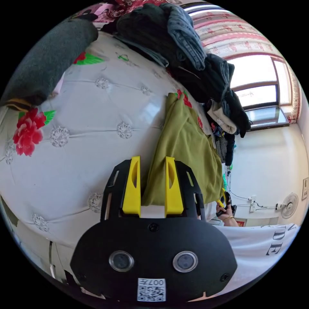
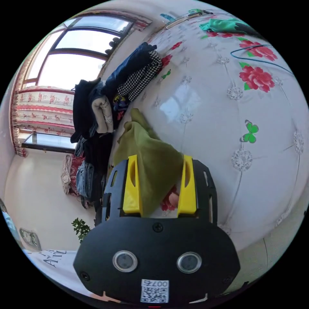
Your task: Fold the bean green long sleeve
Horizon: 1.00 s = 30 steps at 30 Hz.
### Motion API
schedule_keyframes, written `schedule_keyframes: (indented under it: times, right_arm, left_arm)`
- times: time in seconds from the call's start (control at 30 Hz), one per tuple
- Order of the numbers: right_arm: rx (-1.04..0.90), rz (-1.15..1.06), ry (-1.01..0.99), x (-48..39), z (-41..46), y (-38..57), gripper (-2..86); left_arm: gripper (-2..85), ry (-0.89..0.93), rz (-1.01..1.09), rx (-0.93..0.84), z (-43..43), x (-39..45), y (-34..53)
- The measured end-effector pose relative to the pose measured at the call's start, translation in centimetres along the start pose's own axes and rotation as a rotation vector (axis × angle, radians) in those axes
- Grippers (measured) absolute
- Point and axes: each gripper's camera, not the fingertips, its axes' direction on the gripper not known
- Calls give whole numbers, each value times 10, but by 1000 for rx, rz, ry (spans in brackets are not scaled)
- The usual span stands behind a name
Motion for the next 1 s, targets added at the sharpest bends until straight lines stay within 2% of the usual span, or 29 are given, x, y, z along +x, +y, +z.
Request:
schedule_keyframes:
  times: [0.07,0.13,0.23,0.3,0.33,0.4,0.5,0.53,0.6,0.67,0.73,0.83,0.9,1.0]
  right_arm:
    - [-41,-35,54,-20,5,-14,116]
    - [-24,-163,-8,-57,1,-18,106]
    - [-42,-485,-162,-150,-1,2,99]
    - [-143,-789,-238,-233,13,48,94]
    - [-181,-870,-250,-253,19,64,92]
    - [-325,-1154,-307,-312,46,139,89]
    - [-550,-1297,-397,-339,101,228,101]
    - [-604,-1294,-399,-339,115,244,104]
    - [-842,-1300,-342,-331,171,293,113]
    - [-931,-1305,-226,-324,196,301,122]
    - [-865,-1249,-216,-316,193,277,123]
    - [-648,-1048,-162,-288,174,202,127]
    - [-549,-831,-109,-252,162,140,132]
    - [-494,-619,-68,-214,160,83,141]
  left_arm:
    - [97,33,-22,-8,0,-9,-5]
    - [95,44,-9,-12,-4,-13,-8]
    - [91,64,-1,12,-17,-22,-3]
    - [90,98,-26,39,-26,-32,2]
    - [89,117,-40,55,-32,-40,7]
    - [88,144,-53,76,-40,-51,13]
    - [87,170,-58,86,-48,-69,24]
    - [86,165,-66,88,-51,-78,28]
    - [86,168,-86,88,-53,-91,36]
    - [89,196,-106,85,-55,-105,43]
    - [95,222,-104,77,-58,-118,54]
    - [110,318,-103,25,-58,-126,67]
    - [120,368,-77,2,-59,-123,77]
    - [145,374,-43,-18,-54,-117,86]
